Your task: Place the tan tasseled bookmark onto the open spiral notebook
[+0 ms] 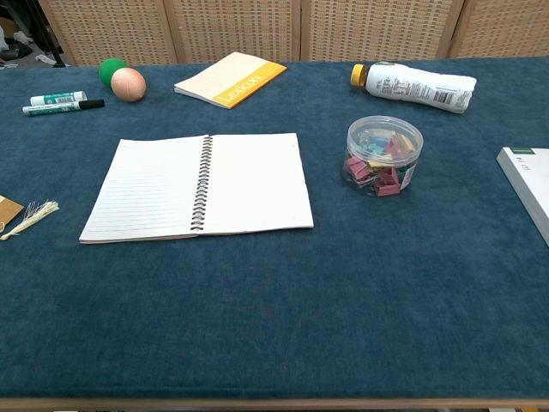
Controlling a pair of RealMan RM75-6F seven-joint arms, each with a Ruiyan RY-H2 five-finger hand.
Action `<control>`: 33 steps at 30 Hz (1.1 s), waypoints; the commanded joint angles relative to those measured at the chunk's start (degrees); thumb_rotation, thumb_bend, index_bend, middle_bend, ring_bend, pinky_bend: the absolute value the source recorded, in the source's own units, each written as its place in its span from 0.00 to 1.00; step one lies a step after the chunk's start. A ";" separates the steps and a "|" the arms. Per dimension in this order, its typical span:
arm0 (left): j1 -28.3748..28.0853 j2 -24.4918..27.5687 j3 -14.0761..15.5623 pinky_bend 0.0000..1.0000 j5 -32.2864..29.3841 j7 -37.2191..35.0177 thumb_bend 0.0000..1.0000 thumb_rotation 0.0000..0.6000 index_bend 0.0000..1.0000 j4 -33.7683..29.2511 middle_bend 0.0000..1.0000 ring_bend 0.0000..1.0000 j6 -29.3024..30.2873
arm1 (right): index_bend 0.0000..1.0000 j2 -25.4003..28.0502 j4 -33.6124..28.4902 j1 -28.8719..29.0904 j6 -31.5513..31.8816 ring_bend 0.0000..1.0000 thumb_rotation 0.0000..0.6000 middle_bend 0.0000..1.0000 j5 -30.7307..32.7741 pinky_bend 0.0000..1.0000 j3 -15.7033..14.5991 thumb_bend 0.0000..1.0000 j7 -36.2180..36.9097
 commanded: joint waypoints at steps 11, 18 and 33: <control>-0.79 0.27 -0.63 0.00 -1.38 -1.93 0.00 1.00 0.05 1.53 0.00 0.00 -5.06 | 0.00 0.64 -1.61 -0.47 0.49 0.00 1.00 0.00 -1.03 0.00 -0.17 0.00 1.07; -6.35 -2.35 -0.17 0.00 -1.40 -10.92 0.02 1.00 0.05 10.91 0.00 0.00 -18.17 | 0.00 0.52 -2.28 -0.08 -1.02 0.00 1.00 0.00 -0.17 0.00 -0.26 0.00 0.67; -10.90 -8.73 0.45 0.00 -0.63 -12.80 0.10 1.00 0.27 23.57 0.00 0.00 -27.40 | 0.00 1.00 -3.20 0.33 -2.27 0.00 1.00 0.00 0.16 0.00 -0.09 0.00 2.24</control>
